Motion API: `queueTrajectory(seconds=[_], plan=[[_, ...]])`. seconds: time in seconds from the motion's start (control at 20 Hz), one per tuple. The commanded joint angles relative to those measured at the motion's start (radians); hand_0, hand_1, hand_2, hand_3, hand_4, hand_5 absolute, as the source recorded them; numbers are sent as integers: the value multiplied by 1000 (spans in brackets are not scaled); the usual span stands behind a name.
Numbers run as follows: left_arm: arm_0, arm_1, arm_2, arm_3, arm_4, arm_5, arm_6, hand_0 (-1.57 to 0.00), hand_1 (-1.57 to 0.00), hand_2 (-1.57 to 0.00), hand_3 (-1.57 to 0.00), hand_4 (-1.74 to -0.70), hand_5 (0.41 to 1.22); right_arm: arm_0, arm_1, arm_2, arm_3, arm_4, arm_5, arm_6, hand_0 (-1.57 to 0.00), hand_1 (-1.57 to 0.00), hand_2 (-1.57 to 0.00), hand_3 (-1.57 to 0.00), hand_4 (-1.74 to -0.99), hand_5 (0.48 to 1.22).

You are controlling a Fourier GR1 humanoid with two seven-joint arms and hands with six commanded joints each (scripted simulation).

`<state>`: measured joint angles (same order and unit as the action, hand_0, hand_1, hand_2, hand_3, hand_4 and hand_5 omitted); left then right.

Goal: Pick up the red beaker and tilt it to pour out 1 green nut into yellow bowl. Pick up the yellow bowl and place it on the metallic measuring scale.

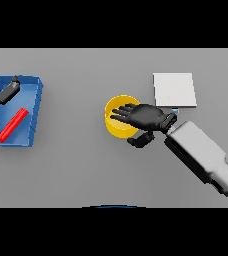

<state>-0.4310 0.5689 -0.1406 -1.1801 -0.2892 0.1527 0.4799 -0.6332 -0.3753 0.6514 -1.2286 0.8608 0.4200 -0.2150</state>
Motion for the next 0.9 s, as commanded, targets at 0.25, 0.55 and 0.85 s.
queueTrajectory(seconds=[0.25,0.55,0.85], plan=[[12,5,2,-16,0,4,-7,1,1,1,1,-744,697,-78,34,41,90,34,18,-1,1,1,1,1,-1259,734],[12,9,6,-11,4,0,-1,1,1,1,1,-744,697,-92,48,53,139,31,75,16,1,1,-3,-28,-1282,749],[15,8,7,-5,8,-2,-19,1,1,1,1,-754,700,-88,62,47,156,20,107,63,-443,-422,-375,-236,-1351,915]])
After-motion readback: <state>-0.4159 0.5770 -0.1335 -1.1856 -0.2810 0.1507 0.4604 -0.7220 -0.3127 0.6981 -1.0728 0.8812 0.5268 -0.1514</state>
